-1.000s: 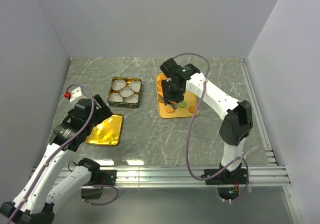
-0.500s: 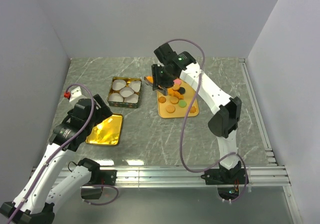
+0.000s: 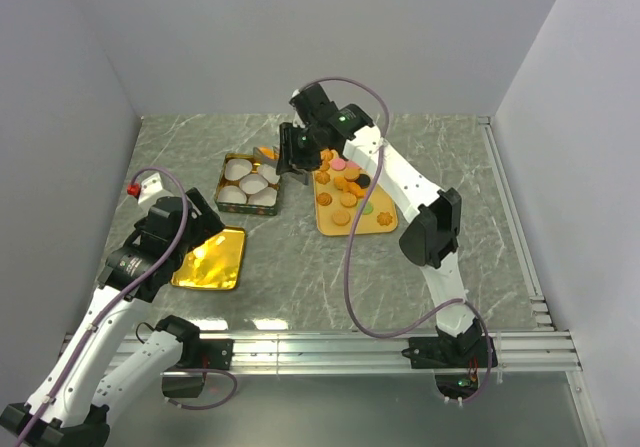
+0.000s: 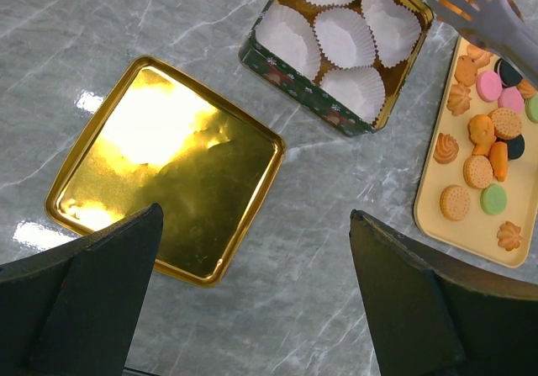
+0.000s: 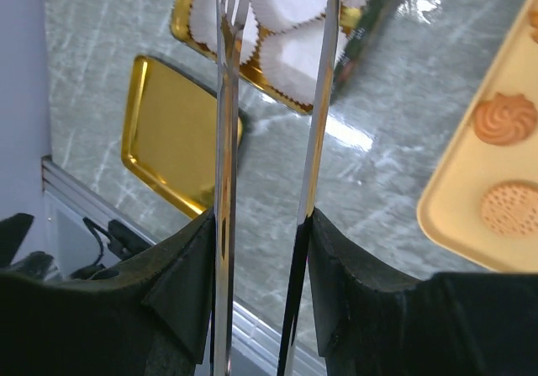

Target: Pack the cookies

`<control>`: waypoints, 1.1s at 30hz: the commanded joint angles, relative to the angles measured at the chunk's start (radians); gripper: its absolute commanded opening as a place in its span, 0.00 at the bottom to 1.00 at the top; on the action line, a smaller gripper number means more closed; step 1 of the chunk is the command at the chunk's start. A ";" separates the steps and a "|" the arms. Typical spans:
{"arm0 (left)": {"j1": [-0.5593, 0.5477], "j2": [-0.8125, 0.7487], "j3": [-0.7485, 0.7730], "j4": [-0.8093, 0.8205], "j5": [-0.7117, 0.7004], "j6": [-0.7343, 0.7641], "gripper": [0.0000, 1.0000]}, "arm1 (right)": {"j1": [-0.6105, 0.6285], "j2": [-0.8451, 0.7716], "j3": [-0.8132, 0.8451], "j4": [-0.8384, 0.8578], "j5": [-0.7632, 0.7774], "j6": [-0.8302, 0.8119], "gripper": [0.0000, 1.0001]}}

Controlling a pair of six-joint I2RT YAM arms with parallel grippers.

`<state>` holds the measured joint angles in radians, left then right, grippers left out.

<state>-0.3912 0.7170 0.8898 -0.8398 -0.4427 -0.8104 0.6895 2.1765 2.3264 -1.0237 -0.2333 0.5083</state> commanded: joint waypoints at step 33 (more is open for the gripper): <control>0.008 -0.004 0.012 -0.005 -0.030 -0.026 0.99 | -0.093 -0.038 -0.191 0.048 0.175 -0.065 0.42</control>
<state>-0.3893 0.7170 0.8898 -0.8440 -0.4507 -0.8295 0.6163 2.2559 2.1509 -0.9562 -0.1169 0.4713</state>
